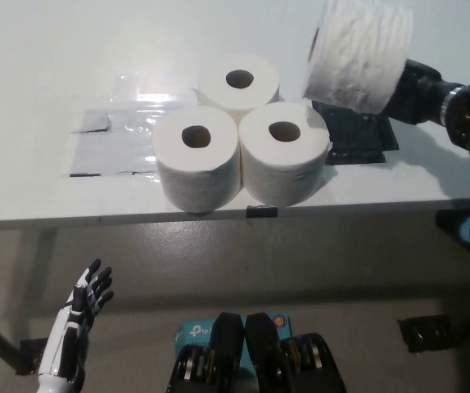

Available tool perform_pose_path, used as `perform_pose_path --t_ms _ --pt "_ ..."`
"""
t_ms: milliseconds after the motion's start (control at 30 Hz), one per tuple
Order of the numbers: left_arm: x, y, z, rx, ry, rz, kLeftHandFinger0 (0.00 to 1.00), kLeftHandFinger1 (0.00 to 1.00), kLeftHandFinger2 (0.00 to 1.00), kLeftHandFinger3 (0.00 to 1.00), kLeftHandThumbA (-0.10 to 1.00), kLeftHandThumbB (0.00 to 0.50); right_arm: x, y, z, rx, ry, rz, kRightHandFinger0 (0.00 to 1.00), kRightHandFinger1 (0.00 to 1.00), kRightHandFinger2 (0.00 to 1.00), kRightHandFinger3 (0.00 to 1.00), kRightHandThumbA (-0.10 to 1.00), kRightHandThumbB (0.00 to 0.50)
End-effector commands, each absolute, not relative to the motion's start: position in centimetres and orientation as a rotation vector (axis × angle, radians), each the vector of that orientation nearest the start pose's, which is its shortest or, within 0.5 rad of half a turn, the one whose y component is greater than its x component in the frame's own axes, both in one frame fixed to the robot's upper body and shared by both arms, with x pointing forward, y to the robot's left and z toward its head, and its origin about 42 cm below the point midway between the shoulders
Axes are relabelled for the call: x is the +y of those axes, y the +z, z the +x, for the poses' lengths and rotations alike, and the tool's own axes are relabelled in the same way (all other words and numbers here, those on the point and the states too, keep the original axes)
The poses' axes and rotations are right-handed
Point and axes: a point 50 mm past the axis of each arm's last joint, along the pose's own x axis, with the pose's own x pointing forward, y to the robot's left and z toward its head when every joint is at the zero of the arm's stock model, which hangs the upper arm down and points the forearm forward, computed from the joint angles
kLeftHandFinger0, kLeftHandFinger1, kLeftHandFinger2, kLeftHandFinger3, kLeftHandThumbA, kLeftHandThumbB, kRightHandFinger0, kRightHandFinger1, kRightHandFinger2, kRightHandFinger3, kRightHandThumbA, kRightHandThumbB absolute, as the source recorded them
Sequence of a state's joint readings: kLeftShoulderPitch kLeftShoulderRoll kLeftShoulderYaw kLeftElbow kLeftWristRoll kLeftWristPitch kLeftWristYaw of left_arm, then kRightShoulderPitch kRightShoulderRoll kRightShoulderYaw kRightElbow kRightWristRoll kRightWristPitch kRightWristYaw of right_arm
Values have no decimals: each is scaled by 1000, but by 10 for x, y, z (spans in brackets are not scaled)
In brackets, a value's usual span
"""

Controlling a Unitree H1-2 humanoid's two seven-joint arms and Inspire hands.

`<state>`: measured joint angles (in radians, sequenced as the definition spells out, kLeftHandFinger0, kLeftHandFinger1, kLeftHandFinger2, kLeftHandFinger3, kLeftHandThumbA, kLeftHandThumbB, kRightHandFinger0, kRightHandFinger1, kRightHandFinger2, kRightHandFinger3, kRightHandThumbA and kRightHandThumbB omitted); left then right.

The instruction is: A few rolls of toilet paper are kept infront of the robot and the robot uses its right hand to lift one of the rolls and and places it on top of the other rolls to stack it.

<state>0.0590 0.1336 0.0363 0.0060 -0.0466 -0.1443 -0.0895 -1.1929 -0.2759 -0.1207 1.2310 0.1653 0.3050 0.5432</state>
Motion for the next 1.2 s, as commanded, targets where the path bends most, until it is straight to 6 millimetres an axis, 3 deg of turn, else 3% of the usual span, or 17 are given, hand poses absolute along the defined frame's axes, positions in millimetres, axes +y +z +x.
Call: perform_pose_path --t_ms 0,67,100,300,367,433,533,567,600,667,700,733,767,800,967,1033,1167 --pt "266 101 262 -128 -61 120 1000 1000 1000 1000 1000 97 -221 358 593 199 501 59 0 0 0 209 444 84" --pt "266 101 262 -128 -61 120 1000 1000 1000 1000 1000 95 -219 359 594 209 493 61 0 0 2 390 412 81" --pt "266 100 262 -127 -60 122 1000 1000 1000 1000 1000 96 -218 360 594 210 495 45 0 0 1 390 407 76" --pt "265 101 262 -128 -60 125 1000 1000 1000 1000 1000 83 -211 367 596 211 504 -23 0 0 19 169 432 28" --pt "265 102 263 -129 -60 127 1000 1000 1000 1000 1000 93 -208 370 597 217 498 -40 0 0 122 299 412 25" --pt "265 102 263 -131 -63 127 1000 1000 1000 1000 1000 92 -207 370 597 219 490 -44 0 0 226 621 376 27" --pt "265 102 264 -130 -62 125 1000 1000 1000 1000 1000 96 -207 369 598 229 479 -51 0 0 351 741 329 41" --pt "266 101 264 -131 -62 125 1000 1000 1000 1000 1000 96 -207 369 598 231 476 -52 0 0 357 678 325 41" --pt "266 102 263 -129 -63 130 1000 1000 1000 1000 1000 94 -207 370 598 235 462 -94 0 0 354 859 331 59" --pt "266 102 263 -127 -64 122 1000 1000 1000 1000 1000 100 -207 371 598 240 455 -124 0 0 355 791 366 59" --pt "267 101 263 -127 -63 125 1000 1000 1000 1000 1000 101 -207 371 598 240 459 -151 0 0 340 433 377 55" --pt "267 101 264 -128 -63 128 1000 1000 1000 1000 1000 101 -207 371 598 233 456 -175 0 0 335 418 387 54" --pt "267 101 264 -127 -62 128 1000 1000 1000 1000 1000 99 -207 371 598 236 459 -185 0 0 355 470 390 52" --pt "267 102 263 -126 -63 126 1000 1000 1000 1000 1000 98 -206 371 598 243 455 -190 0 0 375 672 380 50" --pt "266 102 264 -127 -66 127 1000 1000 1000 1000 1000 90 -202 372 598 255 472 -241 0 0 355 594 395 35" --pt "266 103 265 -131 -65 130 1000 1000 1000 1000 1000 93 -199 371 598 242 490 -280 0 2 365 422 394 6" --pt "266 104 266 -132 -69 138 1000 1000 1000 1000 1000 97 -196 374 599 251 485 -284 0 0 376 642 362 20"
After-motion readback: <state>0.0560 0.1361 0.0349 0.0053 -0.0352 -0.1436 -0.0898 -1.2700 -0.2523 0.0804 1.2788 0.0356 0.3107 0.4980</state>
